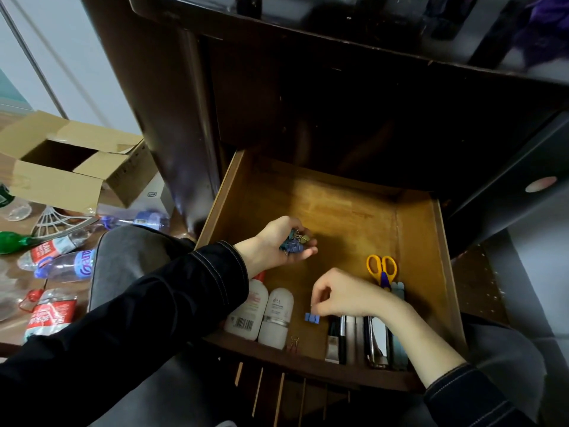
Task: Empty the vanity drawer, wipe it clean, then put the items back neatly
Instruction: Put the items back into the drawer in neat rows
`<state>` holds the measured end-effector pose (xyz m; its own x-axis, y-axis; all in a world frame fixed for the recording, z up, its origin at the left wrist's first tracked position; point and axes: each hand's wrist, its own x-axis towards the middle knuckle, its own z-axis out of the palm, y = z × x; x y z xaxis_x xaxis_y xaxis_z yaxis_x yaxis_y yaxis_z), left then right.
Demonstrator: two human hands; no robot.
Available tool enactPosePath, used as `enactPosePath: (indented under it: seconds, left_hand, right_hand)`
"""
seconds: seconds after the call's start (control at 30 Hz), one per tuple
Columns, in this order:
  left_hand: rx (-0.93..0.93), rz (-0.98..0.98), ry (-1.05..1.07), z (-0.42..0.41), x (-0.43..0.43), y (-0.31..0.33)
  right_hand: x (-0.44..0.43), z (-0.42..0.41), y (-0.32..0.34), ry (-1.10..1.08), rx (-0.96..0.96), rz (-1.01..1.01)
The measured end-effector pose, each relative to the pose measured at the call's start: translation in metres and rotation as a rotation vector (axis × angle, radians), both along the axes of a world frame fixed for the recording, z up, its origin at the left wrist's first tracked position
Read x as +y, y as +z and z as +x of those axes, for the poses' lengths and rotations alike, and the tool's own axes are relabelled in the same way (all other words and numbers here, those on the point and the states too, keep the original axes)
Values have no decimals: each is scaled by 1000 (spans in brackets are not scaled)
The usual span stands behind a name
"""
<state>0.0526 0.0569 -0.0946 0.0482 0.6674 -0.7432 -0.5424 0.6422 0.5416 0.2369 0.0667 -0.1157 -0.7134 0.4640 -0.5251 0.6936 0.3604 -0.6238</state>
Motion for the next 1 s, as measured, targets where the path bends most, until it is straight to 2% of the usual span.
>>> enactPosePath:
  seconds: [0.2, 0.67, 1.0]
  left_hand:
    - [7, 13, -15, 0, 0, -3]
    - [15, 29, -37, 1, -2, -5]
    - [16, -6, -151, 13, -8, -8]
  right_hand:
    - [-7, -1, 0, 107, -40, -101]
    - [-18, -6, -2, 273, -170, -127]
    - [-20, -8, -6, 347, -165, -110]
